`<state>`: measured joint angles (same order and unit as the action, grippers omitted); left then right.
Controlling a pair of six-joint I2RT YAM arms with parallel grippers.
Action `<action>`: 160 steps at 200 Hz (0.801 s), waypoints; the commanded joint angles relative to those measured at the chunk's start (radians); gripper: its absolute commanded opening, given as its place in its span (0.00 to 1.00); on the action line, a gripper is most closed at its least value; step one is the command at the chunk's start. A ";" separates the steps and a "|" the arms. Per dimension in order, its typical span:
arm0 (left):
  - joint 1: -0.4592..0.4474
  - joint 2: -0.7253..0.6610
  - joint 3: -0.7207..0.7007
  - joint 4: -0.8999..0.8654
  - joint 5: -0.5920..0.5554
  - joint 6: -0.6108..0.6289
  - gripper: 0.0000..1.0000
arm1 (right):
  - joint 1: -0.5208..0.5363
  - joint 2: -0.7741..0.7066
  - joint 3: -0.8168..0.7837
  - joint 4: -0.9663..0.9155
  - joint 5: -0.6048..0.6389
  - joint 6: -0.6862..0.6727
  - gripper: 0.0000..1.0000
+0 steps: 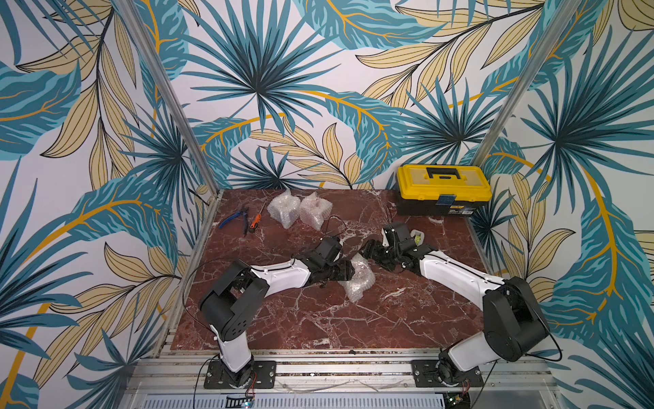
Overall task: Wrap mugs in bubble wrap
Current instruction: Stick the tape on the bubble wrap, then move the bubble wrap to the center of the board.
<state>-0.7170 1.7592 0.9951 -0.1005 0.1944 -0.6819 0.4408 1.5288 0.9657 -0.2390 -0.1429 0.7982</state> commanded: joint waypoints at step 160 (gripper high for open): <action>-0.290 -0.172 -0.024 -0.315 -0.331 -0.074 0.77 | -0.003 -0.505 -0.230 -0.195 0.221 -0.157 0.78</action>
<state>-1.0111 1.5452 0.9634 -0.3790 -0.0624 -0.7437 0.4408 1.0462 0.7647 -0.3958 0.0307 0.6647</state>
